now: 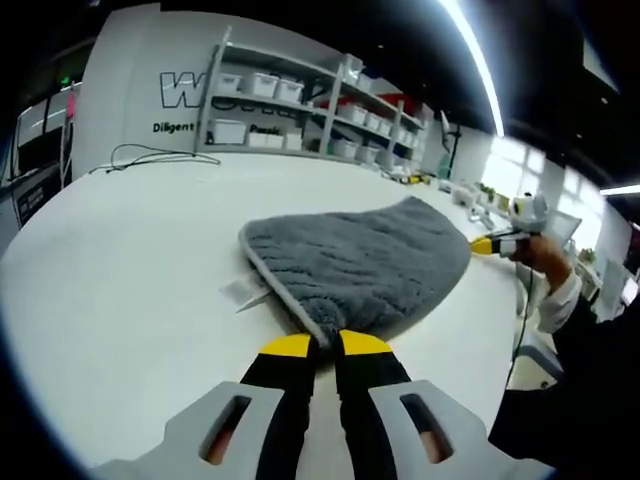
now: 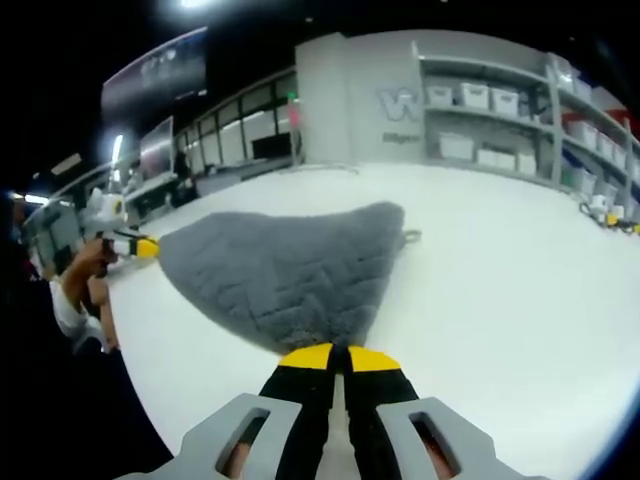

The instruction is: Open the folded towel by lifting each exposed corner and separating the folded layers until the towel lies flat within the target outline without major curled edges

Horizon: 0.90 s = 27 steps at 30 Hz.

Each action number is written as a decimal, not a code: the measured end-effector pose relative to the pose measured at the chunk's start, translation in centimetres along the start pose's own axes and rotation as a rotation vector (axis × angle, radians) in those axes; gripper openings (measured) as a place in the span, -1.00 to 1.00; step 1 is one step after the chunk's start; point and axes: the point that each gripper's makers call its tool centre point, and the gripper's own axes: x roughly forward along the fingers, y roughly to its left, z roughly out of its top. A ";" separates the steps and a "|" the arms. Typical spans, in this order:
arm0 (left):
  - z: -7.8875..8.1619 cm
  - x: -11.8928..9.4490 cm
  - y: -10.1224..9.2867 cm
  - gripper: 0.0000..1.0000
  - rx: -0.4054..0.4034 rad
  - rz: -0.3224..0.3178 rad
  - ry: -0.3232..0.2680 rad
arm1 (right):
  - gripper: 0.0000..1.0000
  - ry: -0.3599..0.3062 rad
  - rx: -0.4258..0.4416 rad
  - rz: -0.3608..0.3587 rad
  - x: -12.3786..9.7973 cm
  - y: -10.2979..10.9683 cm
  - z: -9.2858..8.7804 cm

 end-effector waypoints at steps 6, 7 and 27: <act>-0.1 0.0 -0.4 -0.85 -0.004 -0.003 -0.001 | -1.00 0.000 0.013 0.004 0.1 -0.5 0.2; -0.2 0.0 -0.6 -0.85 -0.008 -0.004 -0.001 | -1.00 0.002 0.016 0.006 0.2 -0.4 0.2; 0.0 0.5 0.0 -0.85 0.002 0.005 -0.007 | -1.00 0.013 0.030 0.030 0.2 0.0 0.0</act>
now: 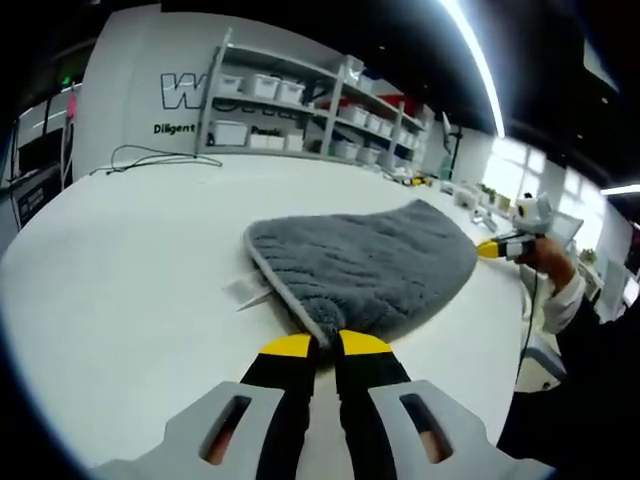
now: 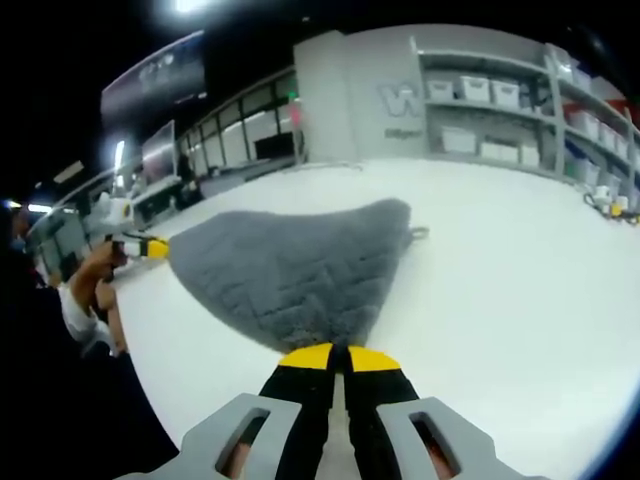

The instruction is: Open the folded towel by lifting each exposed corner and separating the folded layers until the towel lies flat within the target outline without major curled edges

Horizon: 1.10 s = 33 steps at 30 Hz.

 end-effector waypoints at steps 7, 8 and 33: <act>0.0 0.1 -0.2 -0.86 0.005 0.002 -0.001 | -1.00 0.003 0.002 0.006 0.0 0.1 0.0; 0.2 0.1 0.2 -0.86 0.002 0.001 0.001 | -1.00 0.003 0.002 0.007 0.0 0.1 0.0; 0.3 0.4 0.3 -0.86 0.009 0.009 0.002 | -1.00 0.009 -0.005 0.033 -0.2 0.2 0.0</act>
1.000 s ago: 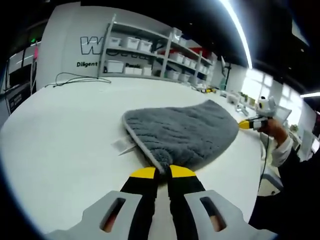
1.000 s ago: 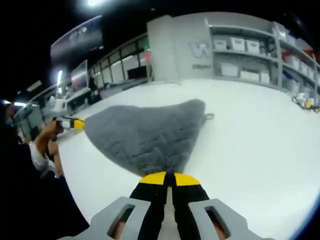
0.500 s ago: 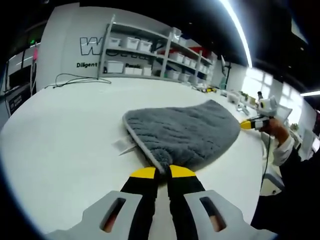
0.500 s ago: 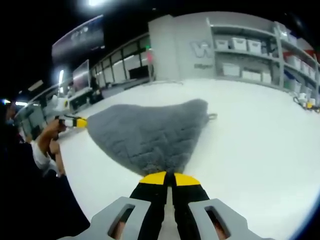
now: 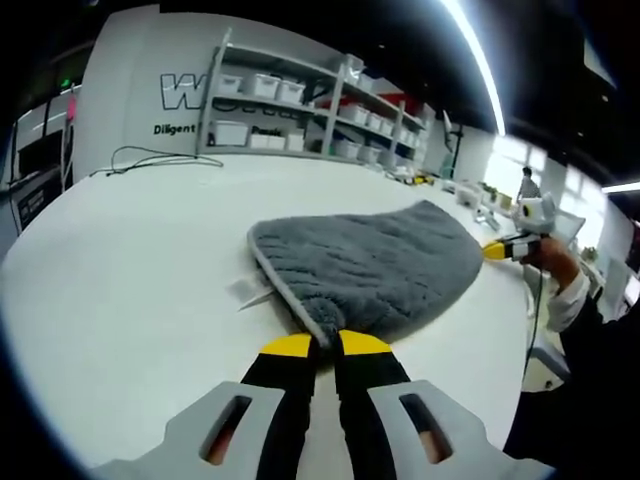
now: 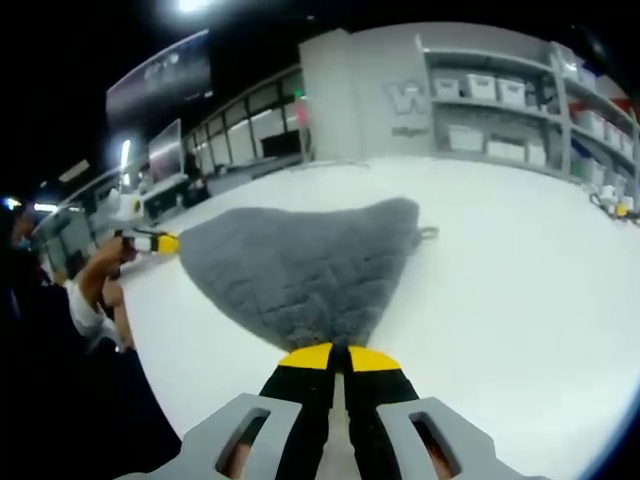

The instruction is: Open the folded towel by lifting each exposed corner and separating the folded layers until the towel lies flat within the target outline without major curled edges

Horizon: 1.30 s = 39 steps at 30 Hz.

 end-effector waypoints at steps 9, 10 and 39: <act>0.0 0.1 0.1 -0.86 0.006 0.006 -0.006 | -1.00 0.005 0.000 0.008 -0.1 -0.3 0.1; 0.0 0.1 0.1 -0.86 0.005 0.006 -0.006 | -1.00 0.005 0.002 0.011 -0.1 -0.4 0.1; 0.3 0.4 0.8 -0.86 0.009 0.014 -0.014 | -1.00 0.027 -0.015 0.019 -0.3 -0.4 0.1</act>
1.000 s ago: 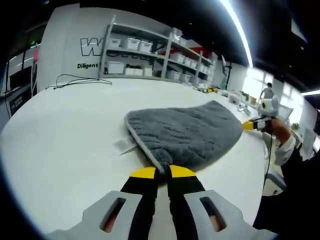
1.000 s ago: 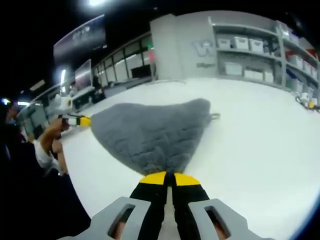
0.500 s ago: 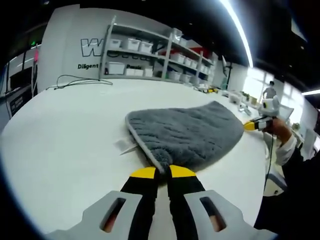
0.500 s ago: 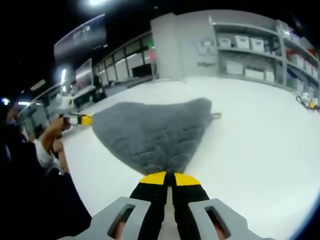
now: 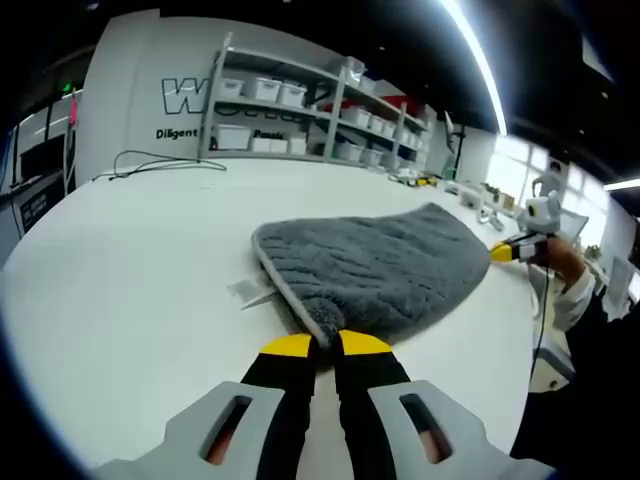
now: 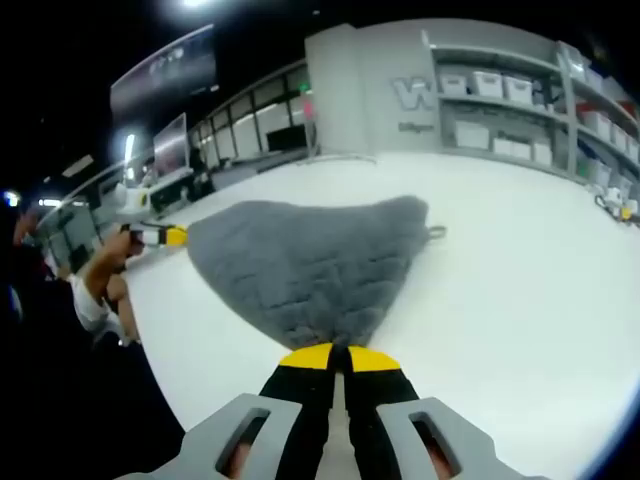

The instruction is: Open the folded towel by lifting each exposed corner and separating the folded layers until the towel lies flat within the target outline without major curled edges

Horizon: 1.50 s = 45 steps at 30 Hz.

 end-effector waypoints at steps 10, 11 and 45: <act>0.2 0.1 0.3 -0.86 0.014 0.009 -0.003 | -1.00 0.011 -0.002 0.002 0.0 0.0 0.0; 0.2 0.1 0.3 -0.86 0.021 0.014 -0.003 | -1.00 0.012 -0.001 0.002 0.1 0.0 0.0; 0.4 0.4 0.6 -0.86 0.041 0.030 -0.005 | -1.00 0.039 0.003 0.013 -0.1 1.4 -0.6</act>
